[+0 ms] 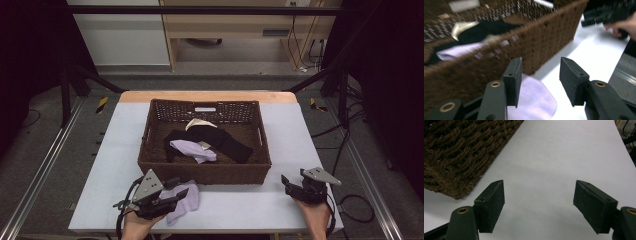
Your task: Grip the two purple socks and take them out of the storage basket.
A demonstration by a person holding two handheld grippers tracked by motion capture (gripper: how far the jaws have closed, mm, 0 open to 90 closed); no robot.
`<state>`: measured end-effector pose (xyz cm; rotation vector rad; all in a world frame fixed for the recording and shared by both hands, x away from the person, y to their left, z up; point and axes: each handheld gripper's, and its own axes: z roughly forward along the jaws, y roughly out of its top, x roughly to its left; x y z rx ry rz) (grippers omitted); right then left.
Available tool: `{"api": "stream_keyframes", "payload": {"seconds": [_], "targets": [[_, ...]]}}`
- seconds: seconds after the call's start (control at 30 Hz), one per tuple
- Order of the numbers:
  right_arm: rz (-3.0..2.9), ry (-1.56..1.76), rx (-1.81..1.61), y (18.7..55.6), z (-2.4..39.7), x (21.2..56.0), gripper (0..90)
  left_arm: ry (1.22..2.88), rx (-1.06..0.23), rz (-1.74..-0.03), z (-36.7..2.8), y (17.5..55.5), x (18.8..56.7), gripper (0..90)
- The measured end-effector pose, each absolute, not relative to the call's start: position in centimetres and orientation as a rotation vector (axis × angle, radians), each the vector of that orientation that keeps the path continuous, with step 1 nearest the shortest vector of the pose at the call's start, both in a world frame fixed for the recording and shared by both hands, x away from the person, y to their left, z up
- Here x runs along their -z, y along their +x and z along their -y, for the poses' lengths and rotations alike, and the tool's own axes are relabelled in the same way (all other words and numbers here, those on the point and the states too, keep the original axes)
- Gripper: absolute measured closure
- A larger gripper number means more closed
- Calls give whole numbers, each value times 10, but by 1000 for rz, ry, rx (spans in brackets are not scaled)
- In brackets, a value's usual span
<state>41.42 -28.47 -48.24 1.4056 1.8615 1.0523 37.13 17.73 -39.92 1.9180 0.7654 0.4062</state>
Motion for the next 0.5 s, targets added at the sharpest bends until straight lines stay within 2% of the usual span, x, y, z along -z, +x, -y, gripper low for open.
{"api": "stream_keyframes", "payload": {"seconds": [0.27,0.5], "targets": [[-1851,1425,-1067,414,288,481,315,1830,-481,-791,-192,384,367,478],[-1867,1424,-1075,415,288,480,373,1800,-516,-830,-199,414,343,458]]}}
